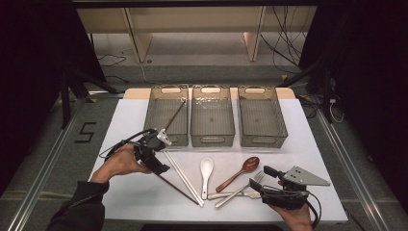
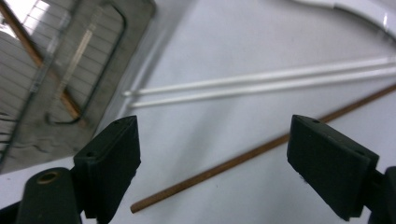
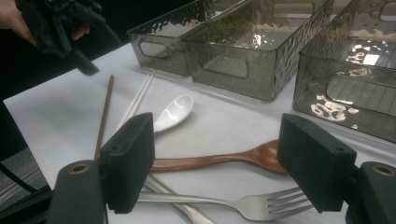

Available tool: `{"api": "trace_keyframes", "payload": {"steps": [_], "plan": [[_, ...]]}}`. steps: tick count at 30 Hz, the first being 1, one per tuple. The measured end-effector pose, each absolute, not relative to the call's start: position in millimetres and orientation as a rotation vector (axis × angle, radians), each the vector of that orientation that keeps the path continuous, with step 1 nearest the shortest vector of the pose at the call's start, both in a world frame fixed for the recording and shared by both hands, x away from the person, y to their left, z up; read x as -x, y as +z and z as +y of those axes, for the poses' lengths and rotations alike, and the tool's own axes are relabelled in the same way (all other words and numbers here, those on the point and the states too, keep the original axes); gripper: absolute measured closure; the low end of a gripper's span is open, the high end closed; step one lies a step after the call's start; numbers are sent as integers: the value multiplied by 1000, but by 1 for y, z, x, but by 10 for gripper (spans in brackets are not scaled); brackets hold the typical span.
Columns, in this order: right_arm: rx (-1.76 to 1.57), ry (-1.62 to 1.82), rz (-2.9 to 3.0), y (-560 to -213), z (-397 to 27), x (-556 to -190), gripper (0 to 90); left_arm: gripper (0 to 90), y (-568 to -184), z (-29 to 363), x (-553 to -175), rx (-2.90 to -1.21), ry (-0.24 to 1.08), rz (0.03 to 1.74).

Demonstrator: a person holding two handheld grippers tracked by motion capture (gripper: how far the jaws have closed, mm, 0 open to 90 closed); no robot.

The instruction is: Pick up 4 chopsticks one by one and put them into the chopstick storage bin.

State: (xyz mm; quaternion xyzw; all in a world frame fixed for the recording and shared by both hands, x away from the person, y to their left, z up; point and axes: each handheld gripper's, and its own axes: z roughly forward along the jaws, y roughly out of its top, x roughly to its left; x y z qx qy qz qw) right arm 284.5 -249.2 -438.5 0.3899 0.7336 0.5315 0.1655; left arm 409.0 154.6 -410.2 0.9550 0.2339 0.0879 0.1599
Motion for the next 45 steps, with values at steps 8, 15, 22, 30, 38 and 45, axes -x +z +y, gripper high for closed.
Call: {"api": "trace_keyframes", "payload": {"steps": [8, 15, 22, 30, 38, 45], "plan": [[-1111, 1512, 2091, -439, -249, -285, 285, 186, -428, 154, -405, -2816, 204, 613], [-1108, 1512, 2094, -439, -249, -285, 285, 210, -444, 148, -403, -2882, 169, 572], [-1114, 1513, 2093, -439, -249, -285, 285, 251, -452, 147, -405, -2920, 155, 546], [-1110, 1511, 2098, -439, -248, -285, 285, 303, -455, 144, -404, -2957, 134, 477], [-1113, 1510, 2097, -440, -249, -286, 285, 367, -460, 141, -405, -2995, 96, 424], [-1114, 1510, 2096, -440, -249, -285, 285, 460, -461, 140, -401, -3026, 51, 390]]}}
